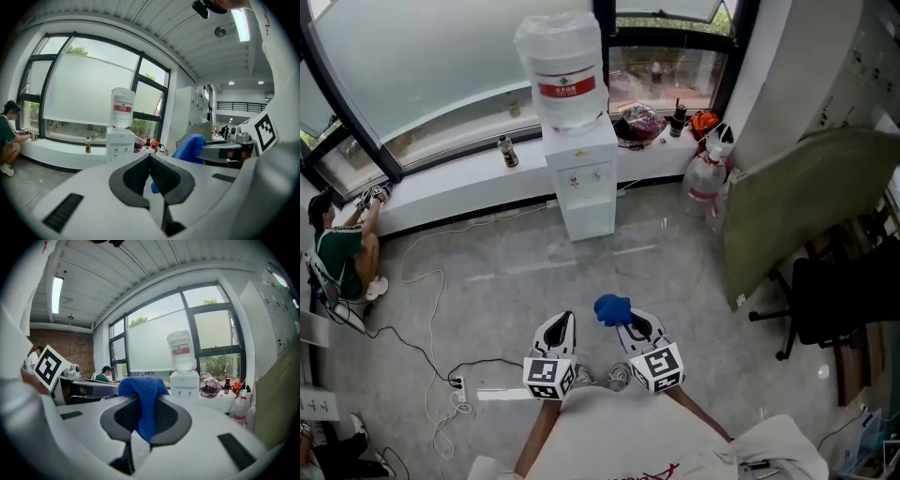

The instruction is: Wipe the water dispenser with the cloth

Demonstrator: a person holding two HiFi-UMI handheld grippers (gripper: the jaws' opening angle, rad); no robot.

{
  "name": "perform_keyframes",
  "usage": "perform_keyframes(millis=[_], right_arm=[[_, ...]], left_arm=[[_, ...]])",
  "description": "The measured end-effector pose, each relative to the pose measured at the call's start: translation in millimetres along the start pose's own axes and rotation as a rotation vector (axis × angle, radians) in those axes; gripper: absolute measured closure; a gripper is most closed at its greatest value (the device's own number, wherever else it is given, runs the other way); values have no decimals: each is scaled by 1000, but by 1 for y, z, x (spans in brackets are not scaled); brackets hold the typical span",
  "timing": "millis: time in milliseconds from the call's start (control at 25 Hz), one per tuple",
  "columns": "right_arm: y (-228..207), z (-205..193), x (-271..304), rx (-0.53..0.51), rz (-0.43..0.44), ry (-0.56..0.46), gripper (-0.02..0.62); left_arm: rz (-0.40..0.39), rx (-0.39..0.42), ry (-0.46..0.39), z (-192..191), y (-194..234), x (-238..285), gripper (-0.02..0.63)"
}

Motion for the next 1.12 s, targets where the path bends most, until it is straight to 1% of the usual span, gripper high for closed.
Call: perform_keyframes(millis=[240,360,560,760,960,1120], right_arm=[[-16,-11,-2,-7,23,10,541],[-26,-13,0,-5,31,13,541],[-42,-6,11,-10,32,2,541],[-57,-2,30,-9,24,11,541],[-71,3,69,-14,23,23,541],[-82,14,120,-27,21,34,541]], left_arm=[[52,-10,12,-13,-3,2,594],[66,-15,18,-16,-5,8,594],[68,-12,16,-10,1,29,594],[42,-6,16,-1,10,54,594],[18,-8,11,8,37,92,594],[-1,-11,9,20,75,128,594]])
Point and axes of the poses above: the fingertips, and each gripper's own axes: x forward along the fingers, y to its left, z out of its top, the point moved 6 cm from there along -x, backward along the fingers, and after that the axes turned 3 degrees about y, right-handed, at the moved point
